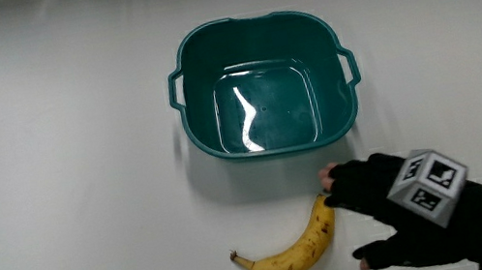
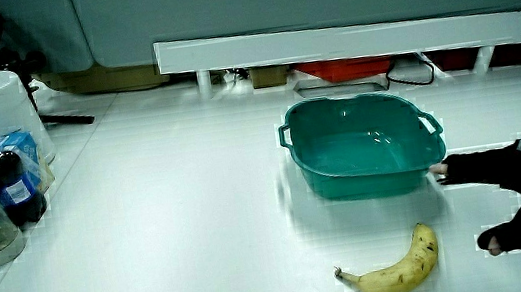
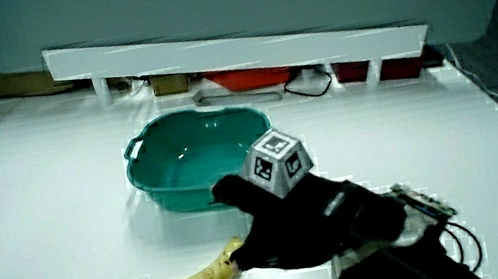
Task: Pick banana from desk
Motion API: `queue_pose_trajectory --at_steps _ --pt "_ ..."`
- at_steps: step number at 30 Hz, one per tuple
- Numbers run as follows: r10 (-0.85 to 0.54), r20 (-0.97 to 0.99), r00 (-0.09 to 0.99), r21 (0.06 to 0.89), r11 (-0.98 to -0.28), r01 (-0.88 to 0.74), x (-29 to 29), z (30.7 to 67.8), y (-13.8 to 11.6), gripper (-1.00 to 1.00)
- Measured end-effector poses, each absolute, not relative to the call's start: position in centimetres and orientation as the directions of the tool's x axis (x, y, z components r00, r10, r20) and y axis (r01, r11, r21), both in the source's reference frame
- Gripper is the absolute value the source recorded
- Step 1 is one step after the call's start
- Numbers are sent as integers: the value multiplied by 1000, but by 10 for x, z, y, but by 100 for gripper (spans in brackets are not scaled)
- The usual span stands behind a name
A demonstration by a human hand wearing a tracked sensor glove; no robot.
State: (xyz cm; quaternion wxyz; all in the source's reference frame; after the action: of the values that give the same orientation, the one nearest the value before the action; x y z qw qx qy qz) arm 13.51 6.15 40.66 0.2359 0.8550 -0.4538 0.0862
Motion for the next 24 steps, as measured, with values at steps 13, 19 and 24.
queue_pose_trajectory --at_steps 13,19,24 --pt "-741 475 475 402 -298 -866 82 430 77 0" --pt "-764 432 478 410 -306 -859 76 435 84 21" --pt "-765 413 494 403 -333 -852 74 433 85 57"
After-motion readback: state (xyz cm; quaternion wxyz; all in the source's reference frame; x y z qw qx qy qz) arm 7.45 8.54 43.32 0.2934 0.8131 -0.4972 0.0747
